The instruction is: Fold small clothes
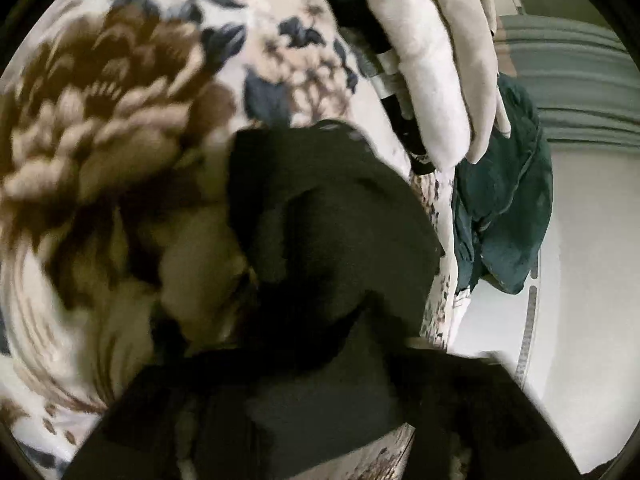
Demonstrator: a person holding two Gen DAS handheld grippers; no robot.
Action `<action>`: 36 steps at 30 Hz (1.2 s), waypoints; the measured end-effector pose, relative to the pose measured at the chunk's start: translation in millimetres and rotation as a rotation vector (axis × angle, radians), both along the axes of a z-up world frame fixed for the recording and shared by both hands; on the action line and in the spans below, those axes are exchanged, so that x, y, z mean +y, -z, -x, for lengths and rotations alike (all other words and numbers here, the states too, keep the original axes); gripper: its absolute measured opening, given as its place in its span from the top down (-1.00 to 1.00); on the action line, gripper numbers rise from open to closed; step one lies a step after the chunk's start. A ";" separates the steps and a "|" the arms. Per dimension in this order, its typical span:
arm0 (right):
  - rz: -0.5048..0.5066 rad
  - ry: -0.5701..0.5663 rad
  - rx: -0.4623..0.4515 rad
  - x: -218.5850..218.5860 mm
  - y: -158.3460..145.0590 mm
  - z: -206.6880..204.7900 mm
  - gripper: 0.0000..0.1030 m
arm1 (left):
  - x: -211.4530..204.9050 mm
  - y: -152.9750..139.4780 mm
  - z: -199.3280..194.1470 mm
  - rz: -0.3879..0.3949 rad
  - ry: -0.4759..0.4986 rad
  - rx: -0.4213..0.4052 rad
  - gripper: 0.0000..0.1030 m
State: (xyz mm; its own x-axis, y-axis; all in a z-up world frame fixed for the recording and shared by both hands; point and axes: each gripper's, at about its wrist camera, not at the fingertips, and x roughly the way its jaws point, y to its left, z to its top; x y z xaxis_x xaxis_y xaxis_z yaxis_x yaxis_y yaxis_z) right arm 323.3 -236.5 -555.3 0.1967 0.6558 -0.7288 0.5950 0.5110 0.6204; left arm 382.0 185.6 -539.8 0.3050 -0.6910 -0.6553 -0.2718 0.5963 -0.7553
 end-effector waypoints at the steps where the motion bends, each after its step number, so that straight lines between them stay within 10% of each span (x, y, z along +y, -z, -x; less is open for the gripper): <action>1: -0.009 0.014 0.006 -8.8 4.2 1.2 0.18 | -1.2 0.9 3.1 0.022 -0.005 -0.007 -0.45; 5: 0.026 -0.031 -0.038 -19.2 5.5 -9.2 -0.39 | -9.7 8.9 15.2 0.007 0.011 -0.002 -0.50; 11: -0.016 -0.103 -0.055 -13.9 31.3 -26.1 -0.52 | -34.2 32.1 4.1 0.012 0.009 -0.019 -0.39; 13: -0.039 -0.072 -0.073 -10.1 34.2 -29.6 -0.21 | -41.3 26.6 -3.9 -0.027 0.022 -0.049 0.47; 14: -0.057 -0.066 -0.089 -7.3 33.7 -30.6 0.32 | -43.3 21.5 -5.9 -0.043 0.035 -0.058 0.50; 16: -0.052 -0.057 -0.095 -3.5 25.1 -27.5 0.40 | -45.7 8.1 -11.4 -0.084 0.059 -0.082 0.53; 21: -0.025 -0.123 -0.060 18.7 5.4 0.9 0.45 | -31.4 9.0 -15.4 -0.085 0.137 -0.030 0.42; 26: 0.004 -0.164 0.020 10.4 12.2 5.5 0.09 | -16.7 7.3 -4.7 -0.036 0.124 0.016 -0.25; 36: 0.112 -0.168 -0.002 -51.6 -30.1 15.3 -0.14 | 19.1 27.8 -64.0 0.072 -0.078 0.025 -0.27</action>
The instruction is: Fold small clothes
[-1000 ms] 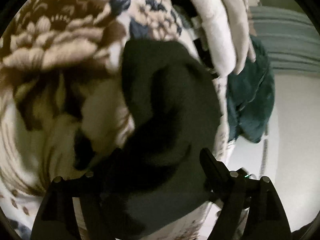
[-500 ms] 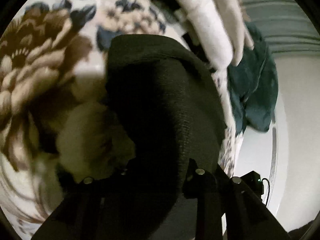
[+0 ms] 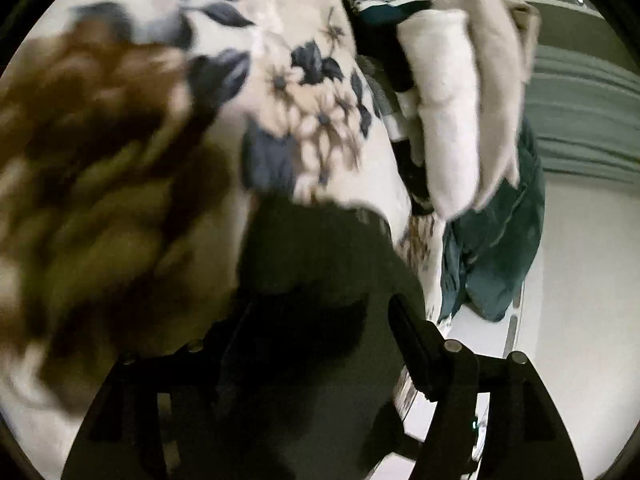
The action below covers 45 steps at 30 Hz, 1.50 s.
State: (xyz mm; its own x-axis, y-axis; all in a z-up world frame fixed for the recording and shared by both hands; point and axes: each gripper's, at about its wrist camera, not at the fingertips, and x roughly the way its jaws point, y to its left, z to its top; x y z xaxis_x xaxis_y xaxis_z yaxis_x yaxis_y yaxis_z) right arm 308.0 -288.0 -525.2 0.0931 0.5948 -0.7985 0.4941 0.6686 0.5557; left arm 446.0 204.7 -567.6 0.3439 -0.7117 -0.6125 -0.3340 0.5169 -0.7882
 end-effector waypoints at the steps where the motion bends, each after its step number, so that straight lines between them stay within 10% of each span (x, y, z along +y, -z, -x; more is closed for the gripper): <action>1: 0.003 0.011 -0.006 -4.7 -2.6 -5.6 -0.14 | -2.8 3.6 -12.6 -0.004 -0.004 -0.003 -0.24; 10: 0.097 -0.022 -0.143 -11.7 -27.5 -92.3 -0.14 | -15.2 -0.6 -48.7 -0.079 0.131 -0.018 -0.24; 18: 0.096 -0.236 -0.183 49.6 7.9 -181.3 -0.14 | -1.2 -0.8 -40.3 -0.040 0.123 -0.009 -0.23; 21: 0.122 -0.233 -0.256 58.3 -0.9 -187.1 0.82 | -5.0 -2.0 -41.2 -0.033 0.118 -0.016 -0.23; 26: 0.223 -0.146 -0.314 55.4 -35.8 -196.8 0.86 | -16.5 -18.0 -38.9 -0.080 0.167 -0.097 -0.23; 34: 0.290 -0.186 -0.065 42.3 2.1 -232.3 0.78 | -29.0 -26.5 -13.1 -0.176 0.258 -0.115 -0.27; 38: 0.293 -0.260 -0.158 60.8 -40.8 -245.5 -0.01 | -35.9 -24.6 20.0 -0.195 0.264 -0.108 -0.27; 45: 0.176 -0.822 -0.248 251.7 -62.5 -296.5 -0.02 | -48.9 -24.2 49.6 -0.247 0.222 -0.175 -0.22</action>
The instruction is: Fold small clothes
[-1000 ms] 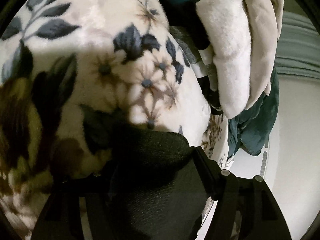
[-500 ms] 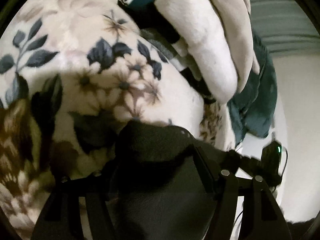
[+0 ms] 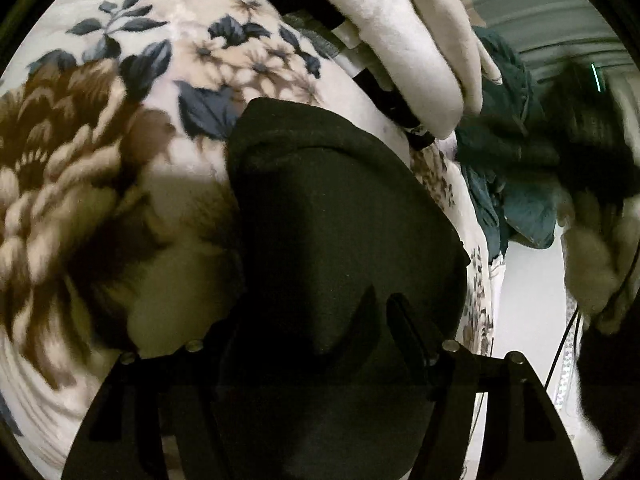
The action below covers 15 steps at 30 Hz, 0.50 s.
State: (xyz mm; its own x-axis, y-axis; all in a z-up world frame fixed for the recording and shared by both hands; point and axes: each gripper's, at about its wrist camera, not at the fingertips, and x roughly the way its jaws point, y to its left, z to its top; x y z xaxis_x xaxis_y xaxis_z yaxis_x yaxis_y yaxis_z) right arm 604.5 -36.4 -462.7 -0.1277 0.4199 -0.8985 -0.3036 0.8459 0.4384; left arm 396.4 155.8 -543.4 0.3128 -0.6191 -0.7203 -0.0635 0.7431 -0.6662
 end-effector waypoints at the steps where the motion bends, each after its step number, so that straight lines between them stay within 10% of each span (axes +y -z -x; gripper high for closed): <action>1: 0.013 -0.066 0.008 25.9 5.2 -3.8 -0.02 | 1.3 -0.6 0.8 -0.005 -0.007 -0.010 -0.18; 6: 0.160 -0.356 0.087 131.4 51.4 -10.6 -0.01 | 2.8 0.2 2.2 -0.002 -0.037 -0.021 -0.12; 9: 0.283 -0.437 0.103 151.8 73.5 -5.2 0.83 | 8.2 2.3 4.7 0.014 -0.050 -0.022 -0.12; 15: 0.226 -0.148 0.148 114.6 70.9 -28.9 0.89 | 10.2 8.1 13.4 0.032 -0.063 -0.019 -0.12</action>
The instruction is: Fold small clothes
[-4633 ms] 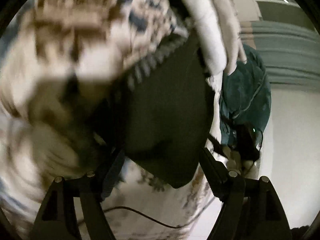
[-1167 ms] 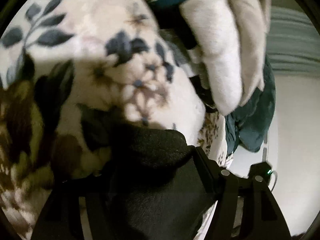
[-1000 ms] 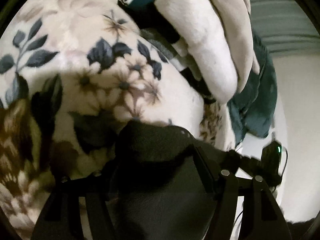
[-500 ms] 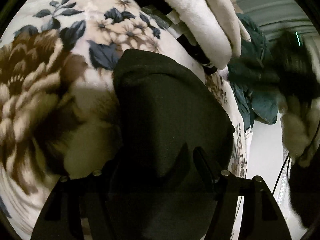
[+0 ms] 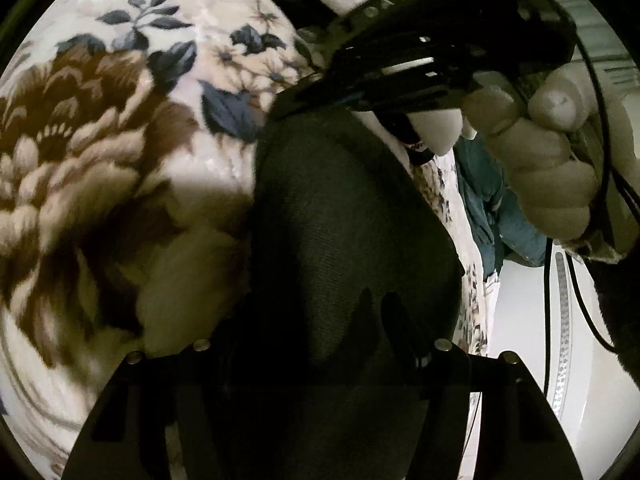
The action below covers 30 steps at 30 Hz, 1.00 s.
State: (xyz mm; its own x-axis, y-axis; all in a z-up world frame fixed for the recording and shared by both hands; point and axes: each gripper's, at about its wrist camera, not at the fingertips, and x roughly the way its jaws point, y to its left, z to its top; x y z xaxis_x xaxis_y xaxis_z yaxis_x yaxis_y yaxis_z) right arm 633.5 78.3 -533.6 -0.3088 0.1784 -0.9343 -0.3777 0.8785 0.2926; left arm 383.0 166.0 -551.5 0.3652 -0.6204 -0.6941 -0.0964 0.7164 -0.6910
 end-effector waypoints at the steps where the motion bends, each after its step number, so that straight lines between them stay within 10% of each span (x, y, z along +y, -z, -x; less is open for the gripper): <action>1: 0.005 0.041 -0.011 -8.4 0.4 -3.0 0.89 | -0.3 1.2 1.2 0.001 0.001 0.005 -0.12; 9: -0.192 0.407 0.225 -71.8 26.4 -16.9 0.82 | -7.5 -0.7 4.5 -0.020 0.035 0.040 -0.12; 13: -0.295 0.377 0.094 -117.5 -29.4 -6.7 -0.16 | -2.0 -17.5 13.3 -0.068 0.032 0.032 -0.20; 19: -0.256 0.540 -0.059 -269.2 -85.7 67.4 -0.25 | 9.7 -39.0 61.2 -0.105 -0.032 0.071 -0.40; 24: -0.197 0.791 0.033 -381.2 -62.7 180.2 -0.25 | -1.4 -36.1 85.2 -0.137 -0.057 0.138 -0.40; 30: -0.294 0.964 0.106 -392.7 -17.5 263.2 -0.25 | -9.9 -42.6 88.0 -0.194 -0.131 0.165 -0.40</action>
